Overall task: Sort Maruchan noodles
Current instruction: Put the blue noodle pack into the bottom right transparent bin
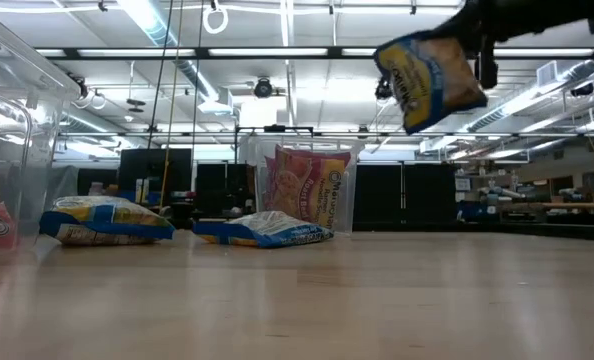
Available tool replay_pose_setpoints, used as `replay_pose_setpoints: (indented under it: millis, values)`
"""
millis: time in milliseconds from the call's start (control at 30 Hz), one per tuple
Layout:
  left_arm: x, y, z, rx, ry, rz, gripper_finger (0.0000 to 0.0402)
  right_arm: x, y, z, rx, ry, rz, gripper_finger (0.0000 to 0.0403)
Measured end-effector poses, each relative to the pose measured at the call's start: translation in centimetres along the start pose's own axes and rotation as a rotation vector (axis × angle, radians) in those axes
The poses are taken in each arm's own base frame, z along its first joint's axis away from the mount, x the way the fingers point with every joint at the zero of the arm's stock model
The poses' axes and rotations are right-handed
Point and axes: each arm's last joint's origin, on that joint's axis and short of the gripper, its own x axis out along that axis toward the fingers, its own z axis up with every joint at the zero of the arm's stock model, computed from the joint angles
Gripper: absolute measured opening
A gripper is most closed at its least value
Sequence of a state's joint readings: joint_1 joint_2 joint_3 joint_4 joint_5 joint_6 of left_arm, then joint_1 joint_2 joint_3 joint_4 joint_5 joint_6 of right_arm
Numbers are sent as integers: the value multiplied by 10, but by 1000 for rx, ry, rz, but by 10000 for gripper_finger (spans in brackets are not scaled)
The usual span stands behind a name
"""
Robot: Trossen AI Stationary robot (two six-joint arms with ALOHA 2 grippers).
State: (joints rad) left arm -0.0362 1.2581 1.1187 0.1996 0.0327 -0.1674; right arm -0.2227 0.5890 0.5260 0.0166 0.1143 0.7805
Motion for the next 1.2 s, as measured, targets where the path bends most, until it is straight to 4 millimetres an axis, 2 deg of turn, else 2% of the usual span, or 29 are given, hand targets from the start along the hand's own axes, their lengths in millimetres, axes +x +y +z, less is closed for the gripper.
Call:
replay_pose_setpoints:
  millis: [233, 433, 533, 800, 967, 1200]
  values:
    - [56, -6, -29, -24, -70, 79, 156, -24, 40, 17, -121, 241, 48, 2]
    - [91, -5, -44, -34, -25, 127, 181, -46, 56, 25, -185, 438, 70, 2]
    - [96, -5, -44, -36, -33, 126, 183, -53, 65, 25, -147, 496, 148, 2]
    - [96, -4, -46, -65, -22, 150, 183, -69, 88, 15, -9, 694, 305, 2]
    - [96, -3, -46, -67, -20, 152, 183, -73, 99, -1, 35, 888, 370, 2]
    - [96, -1, -45, -67, -22, 159, 183, -75, 114, -32, -15, 1071, 366, 2]
